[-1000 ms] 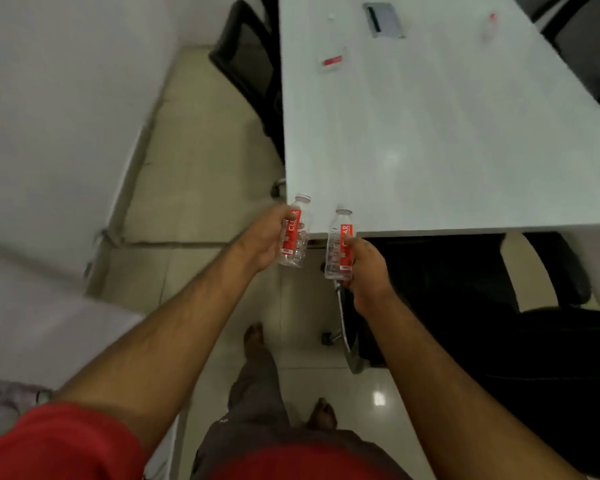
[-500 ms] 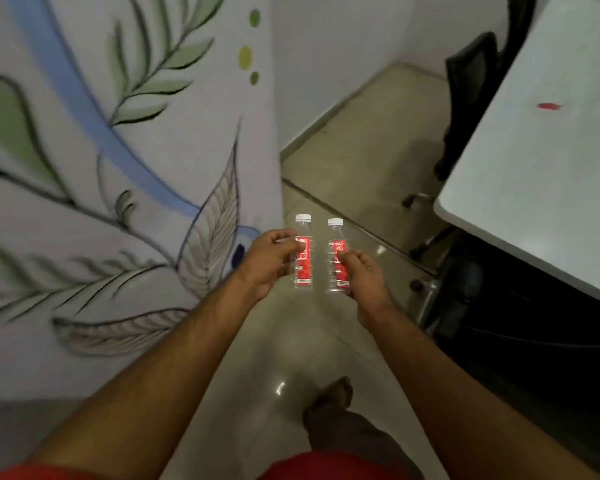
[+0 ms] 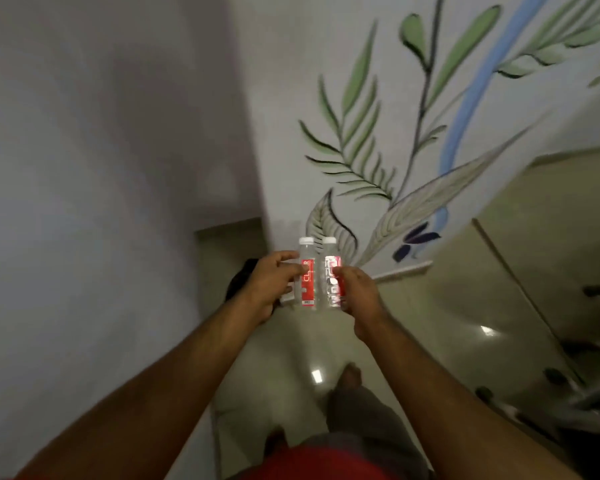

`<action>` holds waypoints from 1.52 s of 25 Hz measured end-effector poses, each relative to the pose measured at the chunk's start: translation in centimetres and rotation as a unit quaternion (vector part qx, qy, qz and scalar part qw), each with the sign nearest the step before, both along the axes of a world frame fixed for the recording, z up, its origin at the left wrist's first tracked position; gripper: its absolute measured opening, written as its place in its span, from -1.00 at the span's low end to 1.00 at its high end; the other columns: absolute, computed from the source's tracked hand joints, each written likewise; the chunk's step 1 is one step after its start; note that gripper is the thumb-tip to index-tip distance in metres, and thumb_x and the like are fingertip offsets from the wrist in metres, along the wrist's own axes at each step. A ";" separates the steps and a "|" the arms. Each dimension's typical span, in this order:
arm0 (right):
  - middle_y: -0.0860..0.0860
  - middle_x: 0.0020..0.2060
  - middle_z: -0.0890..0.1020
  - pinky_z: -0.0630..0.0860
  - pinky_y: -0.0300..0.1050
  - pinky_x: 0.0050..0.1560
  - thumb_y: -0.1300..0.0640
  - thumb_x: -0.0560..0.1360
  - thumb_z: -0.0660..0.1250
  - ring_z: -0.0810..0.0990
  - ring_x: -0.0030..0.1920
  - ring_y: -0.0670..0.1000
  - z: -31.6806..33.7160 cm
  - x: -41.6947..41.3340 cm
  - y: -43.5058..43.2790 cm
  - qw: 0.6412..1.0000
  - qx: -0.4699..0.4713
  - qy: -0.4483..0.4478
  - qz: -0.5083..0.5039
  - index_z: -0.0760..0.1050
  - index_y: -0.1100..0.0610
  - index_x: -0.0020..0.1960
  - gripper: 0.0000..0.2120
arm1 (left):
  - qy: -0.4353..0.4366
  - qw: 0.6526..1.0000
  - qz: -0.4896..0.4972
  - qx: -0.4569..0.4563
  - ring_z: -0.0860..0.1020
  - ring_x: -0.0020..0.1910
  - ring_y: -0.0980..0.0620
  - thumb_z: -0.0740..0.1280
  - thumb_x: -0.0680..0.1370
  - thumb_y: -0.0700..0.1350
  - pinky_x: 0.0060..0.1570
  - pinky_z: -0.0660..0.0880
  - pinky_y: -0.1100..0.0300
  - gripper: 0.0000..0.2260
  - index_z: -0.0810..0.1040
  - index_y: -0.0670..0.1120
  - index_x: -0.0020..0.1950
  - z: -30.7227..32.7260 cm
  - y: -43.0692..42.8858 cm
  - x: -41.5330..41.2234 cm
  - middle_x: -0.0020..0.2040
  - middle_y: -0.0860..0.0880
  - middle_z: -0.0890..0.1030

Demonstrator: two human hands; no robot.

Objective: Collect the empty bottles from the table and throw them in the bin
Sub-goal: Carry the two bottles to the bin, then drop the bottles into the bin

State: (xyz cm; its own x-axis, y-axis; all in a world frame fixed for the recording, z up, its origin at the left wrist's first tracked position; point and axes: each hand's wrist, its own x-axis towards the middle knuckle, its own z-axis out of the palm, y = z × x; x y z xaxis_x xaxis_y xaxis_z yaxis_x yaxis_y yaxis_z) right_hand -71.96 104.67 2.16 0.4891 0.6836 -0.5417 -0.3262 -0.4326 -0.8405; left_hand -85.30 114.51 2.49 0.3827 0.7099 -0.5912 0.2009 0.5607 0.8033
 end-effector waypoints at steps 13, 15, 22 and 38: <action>-0.02 -0.17 0.63 0.46 -0.25 -0.32 0.11 0.64 0.25 0.59 -0.21 -0.08 -13.0 -11.0 20.8 0.969 -0.134 -0.011 0.209 0.57 0.12 0.10 -0.85 | 0.099 0.979 0.159 -0.080 0.58 -0.36 0.06 0.26 0.54 -0.39 -0.33 0.50 0.21 -0.82 0.57 -0.14 -0.04 -11.6 14.8 -12.6 -0.24 -0.06 0.57; 0.02 -0.17 0.65 0.48 -0.24 -0.32 0.10 0.63 0.27 0.62 -0.22 -0.04 -16.7 -11.7 23.3 0.965 -0.154 -0.020 0.210 0.59 0.14 0.05 -0.84 | 0.121 0.975 0.158 -0.099 0.58 -0.36 0.05 0.26 0.54 -0.38 -0.33 0.49 0.20 -0.82 0.57 -0.14 -0.06 -15.5 17.7 -13.0 -0.24 -0.08 0.58; 0.06 -0.03 0.68 0.63 -0.05 -0.03 0.07 0.61 0.30 0.68 -0.06 0.06 -33.5 -12.0 28.6 0.958 -0.220 -0.055 0.177 0.59 0.13 0.10 -0.83 | 0.142 0.975 0.070 -0.154 0.63 -0.06 -0.15 0.31 0.51 -0.33 0.13 0.57 -0.12 -0.74 0.59 -0.16 0.17 -34.0 25.2 -12.0 0.06 -0.22 0.66; 0.19 0.24 0.62 0.50 0.11 0.30 0.25 0.56 0.26 0.55 0.25 0.25 -55.7 -12.1 28.8 0.926 -0.299 -0.104 0.206 0.60 0.18 0.26 -0.70 | 0.240 0.959 0.064 -0.136 0.45 0.36 -0.23 0.22 0.58 -0.21 0.35 0.40 0.01 -0.60 0.39 -0.19 0.43 -55.0 23.9 -9.9 0.37 -0.21 0.48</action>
State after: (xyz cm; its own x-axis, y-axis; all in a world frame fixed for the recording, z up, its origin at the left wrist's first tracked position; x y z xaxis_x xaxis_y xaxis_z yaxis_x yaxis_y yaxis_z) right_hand -84.09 133.52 -53.50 0.3902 0.4445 -0.8063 0.1125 -0.8922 -0.4374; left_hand -95.17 138.42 -52.55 -0.0593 0.5269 -0.8478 0.4263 0.7813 0.4558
